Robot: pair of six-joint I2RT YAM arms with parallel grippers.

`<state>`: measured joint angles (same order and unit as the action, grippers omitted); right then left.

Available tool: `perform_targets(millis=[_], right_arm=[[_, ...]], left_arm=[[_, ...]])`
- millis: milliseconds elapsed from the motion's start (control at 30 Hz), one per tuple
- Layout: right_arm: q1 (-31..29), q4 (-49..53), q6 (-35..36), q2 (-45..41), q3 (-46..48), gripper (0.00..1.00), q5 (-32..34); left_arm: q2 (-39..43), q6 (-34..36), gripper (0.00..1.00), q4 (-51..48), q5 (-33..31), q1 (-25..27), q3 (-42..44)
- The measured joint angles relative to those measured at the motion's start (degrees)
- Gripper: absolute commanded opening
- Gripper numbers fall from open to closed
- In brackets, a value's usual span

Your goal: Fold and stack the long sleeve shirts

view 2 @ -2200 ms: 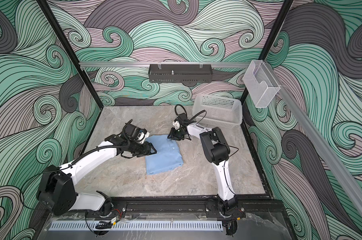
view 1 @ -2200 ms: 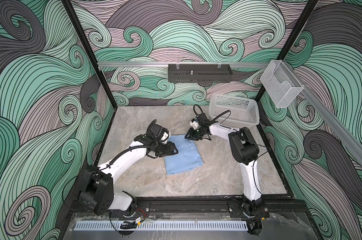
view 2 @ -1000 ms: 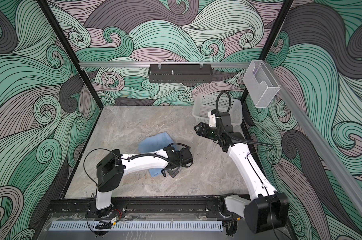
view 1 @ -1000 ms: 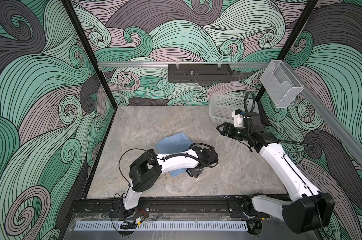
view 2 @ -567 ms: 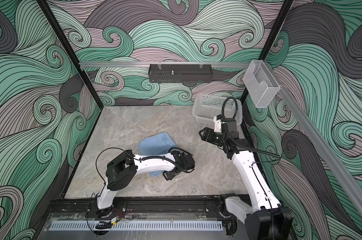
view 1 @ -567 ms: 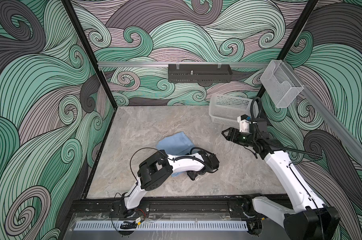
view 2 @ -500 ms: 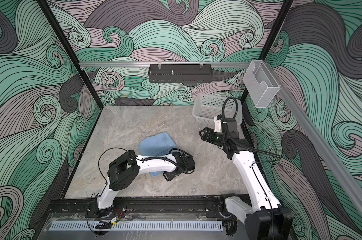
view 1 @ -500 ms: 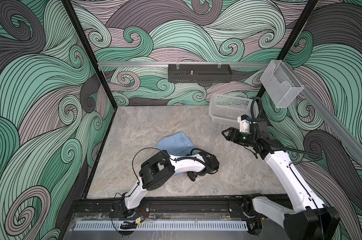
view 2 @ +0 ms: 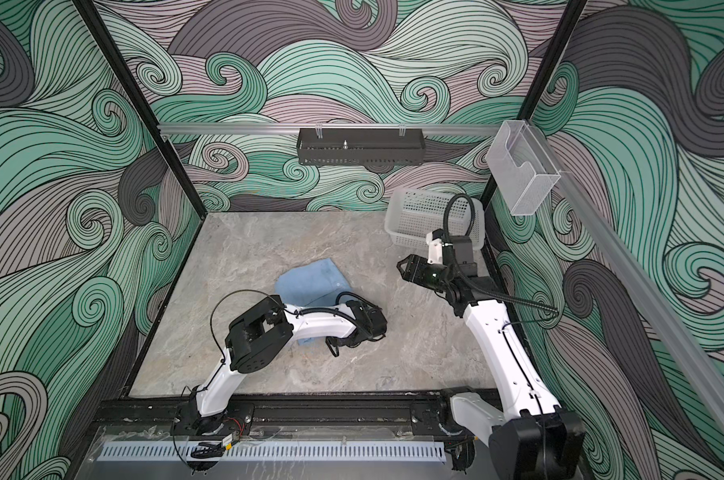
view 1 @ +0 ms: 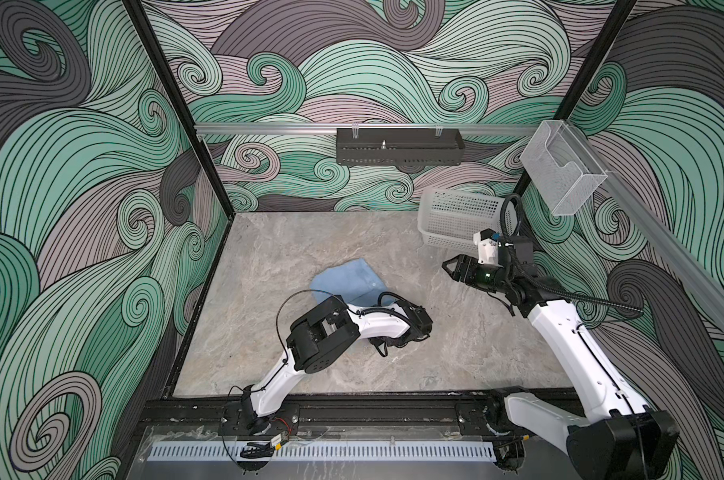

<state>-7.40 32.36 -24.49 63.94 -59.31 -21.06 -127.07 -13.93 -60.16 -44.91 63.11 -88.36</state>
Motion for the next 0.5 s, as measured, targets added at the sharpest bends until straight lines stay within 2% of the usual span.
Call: perform_targets(millis=[33,100,133,367,500], right_arm=[[0.0,0.0,0.0,0.0,0.0,0.69,0.02],[0.0,-0.02,0.0,0.0,0.0,0.69,0.0],[0.0,-0.02,0.0,0.0,0.0,0.69,0.0],[0.04,0.0,0.0,0.0,0.0,0.69,-0.42],[0.04,-0.13,-0.15,0.0,0.39,0.69,-0.61]], left_arm=[[-0.13,0.52,0.29,0.44,0.44,-0.48,0.11],[-0.46,1.79,0.03,1.53,1.16,-1.49,0.42],[-0.66,2.36,0.0,1.92,1.51,-1.86,0.46],[-0.33,4.37,0.0,2.78,1.88,-2.95,0.76],[1.49,5.25,0.0,3.85,4.94,-3.69,1.29]])
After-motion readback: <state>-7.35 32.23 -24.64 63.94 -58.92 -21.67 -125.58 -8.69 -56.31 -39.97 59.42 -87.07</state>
